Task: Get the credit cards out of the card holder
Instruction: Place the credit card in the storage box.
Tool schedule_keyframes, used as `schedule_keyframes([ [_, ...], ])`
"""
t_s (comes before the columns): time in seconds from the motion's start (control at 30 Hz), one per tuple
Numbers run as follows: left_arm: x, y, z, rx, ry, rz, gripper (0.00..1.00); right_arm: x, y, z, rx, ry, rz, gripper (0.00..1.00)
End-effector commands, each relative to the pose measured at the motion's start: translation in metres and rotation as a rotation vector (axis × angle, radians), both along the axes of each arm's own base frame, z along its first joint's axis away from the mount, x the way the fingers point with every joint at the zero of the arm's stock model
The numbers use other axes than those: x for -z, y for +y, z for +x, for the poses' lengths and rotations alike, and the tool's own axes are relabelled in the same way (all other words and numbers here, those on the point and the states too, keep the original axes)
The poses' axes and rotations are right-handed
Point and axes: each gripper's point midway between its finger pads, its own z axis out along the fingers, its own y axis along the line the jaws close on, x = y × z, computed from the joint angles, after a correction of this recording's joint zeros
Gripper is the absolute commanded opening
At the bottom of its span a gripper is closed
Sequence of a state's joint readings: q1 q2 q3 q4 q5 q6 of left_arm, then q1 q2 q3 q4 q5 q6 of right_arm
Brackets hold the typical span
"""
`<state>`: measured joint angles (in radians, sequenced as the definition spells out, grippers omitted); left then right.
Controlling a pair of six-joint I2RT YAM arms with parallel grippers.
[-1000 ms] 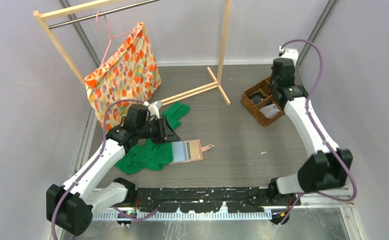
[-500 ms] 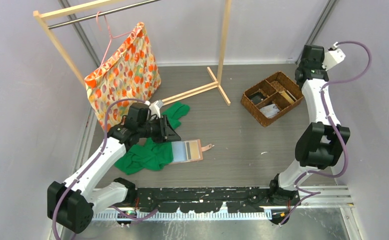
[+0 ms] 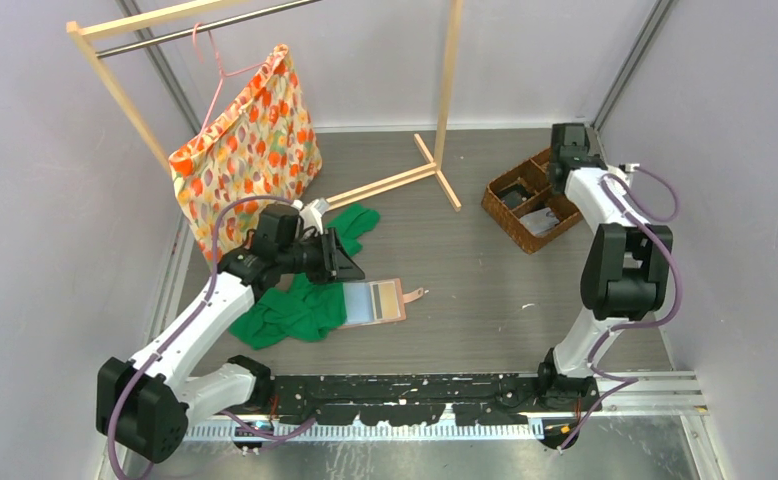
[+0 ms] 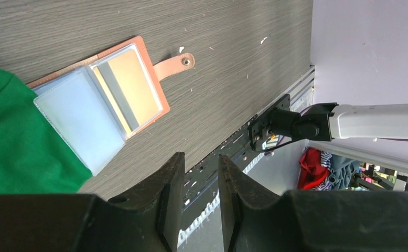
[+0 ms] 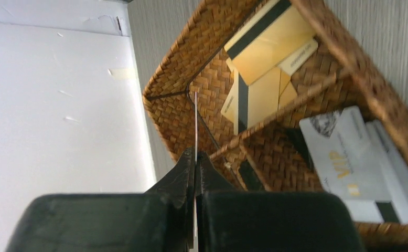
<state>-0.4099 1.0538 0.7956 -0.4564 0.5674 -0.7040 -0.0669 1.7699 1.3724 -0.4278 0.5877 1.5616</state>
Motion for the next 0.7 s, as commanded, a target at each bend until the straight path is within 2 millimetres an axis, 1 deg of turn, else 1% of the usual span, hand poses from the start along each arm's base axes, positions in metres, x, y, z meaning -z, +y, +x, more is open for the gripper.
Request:
schedule_keyframes([
  [0.0,-0.01,-0.006,0.005,0.018,-0.024,-0.045,0.31,-0.025,-0.009,-0.001,0.296,-0.194,0.041,0.01],
  [0.07,-0.01,-0.006,0.004,0.017,-0.023,-0.044,0.31,-0.024,-0.009,0.0,0.344,-0.221,0.045,0.01],
  [0.17,-0.012,-0.005,0.003,0.018,-0.025,-0.045,0.31,-0.022,-0.014,0.002,0.402,-0.243,0.041,0.01],
  [0.3,-0.013,-0.005,0.001,0.021,-0.021,-0.044,0.31,-0.016,-0.019,0.01,0.441,-0.265,0.036,0.01],
  [0.37,-0.013,-0.005,0.001,0.023,-0.018,-0.042,0.31,-0.01,-0.02,0.014,0.45,-0.256,0.035,0.01],
  [0.5,-0.012,-0.004,0.0,0.025,-0.013,-0.034,0.31,0.014,-0.021,0.019,0.475,-0.248,0.075,0.01],
  [0.67,-0.011,-0.004,0.004,0.013,-0.011,-0.028,0.31,0.041,-0.027,0.02,0.508,-0.234,0.108,0.01],
])
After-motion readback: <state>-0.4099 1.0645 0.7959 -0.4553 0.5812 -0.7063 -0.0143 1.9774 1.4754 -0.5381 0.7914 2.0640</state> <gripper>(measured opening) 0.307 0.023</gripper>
